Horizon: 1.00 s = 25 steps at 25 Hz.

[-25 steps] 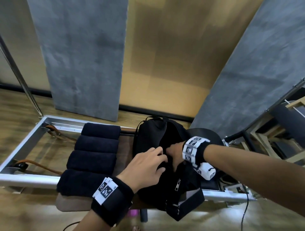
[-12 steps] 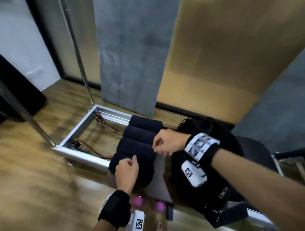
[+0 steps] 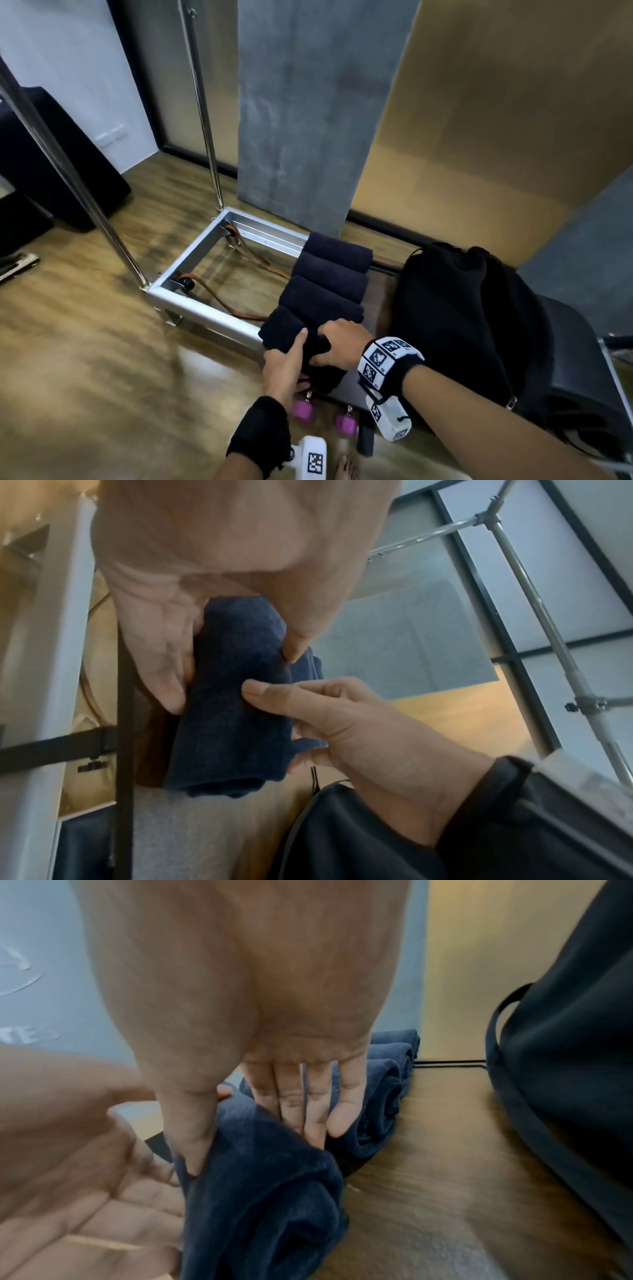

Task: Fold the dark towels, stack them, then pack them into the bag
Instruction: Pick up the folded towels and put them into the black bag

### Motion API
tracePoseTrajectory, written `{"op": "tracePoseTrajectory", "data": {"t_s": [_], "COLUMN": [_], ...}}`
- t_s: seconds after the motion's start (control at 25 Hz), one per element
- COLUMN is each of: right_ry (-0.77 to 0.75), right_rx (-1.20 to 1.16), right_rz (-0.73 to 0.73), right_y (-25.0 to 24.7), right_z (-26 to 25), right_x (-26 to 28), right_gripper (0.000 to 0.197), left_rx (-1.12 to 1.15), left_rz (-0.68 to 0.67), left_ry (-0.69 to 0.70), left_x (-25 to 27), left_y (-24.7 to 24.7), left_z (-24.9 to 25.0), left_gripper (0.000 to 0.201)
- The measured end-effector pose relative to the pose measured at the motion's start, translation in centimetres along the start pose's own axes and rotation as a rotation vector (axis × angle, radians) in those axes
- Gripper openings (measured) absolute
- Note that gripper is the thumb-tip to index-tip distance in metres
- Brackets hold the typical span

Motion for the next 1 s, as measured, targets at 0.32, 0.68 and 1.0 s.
{"op": "tracePoseTrajectory", "data": {"t_s": [0.32,0.68,1.0], "right_ry": [-0.06,-0.056,0.523], "right_rx": [-0.665,-1.195,-0.919], "right_rz": [0.201,0.542,0.784], "right_y": [-2.9,-12.1,-12.2], "right_z": [0.2,7.0,21.9], "right_x": [4.2,18.8,31.8], "right_gripper": [0.06,0.046,0.036], "left_rx": [0.339,0.235,-1.009], "left_rz": [-0.204,-0.581,-0.294], "left_ry": [0.117,0.404,1.229], "left_x": [2.8,12.8,19.6], "left_y": [1.0,17.5,28.7], "left_z": [3.5,11.6,11.2], "left_gripper": [0.077,0.066,0.053]}}
Point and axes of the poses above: each hand's wrist, its own x-axis away from the middle knuckle, its own y-axis out of the palm, z = x × y, the point moved 7 cm from there along -x, towards the middle knuckle, and after that the axes turned 4 degrees about -y, right-handed, at the moved point
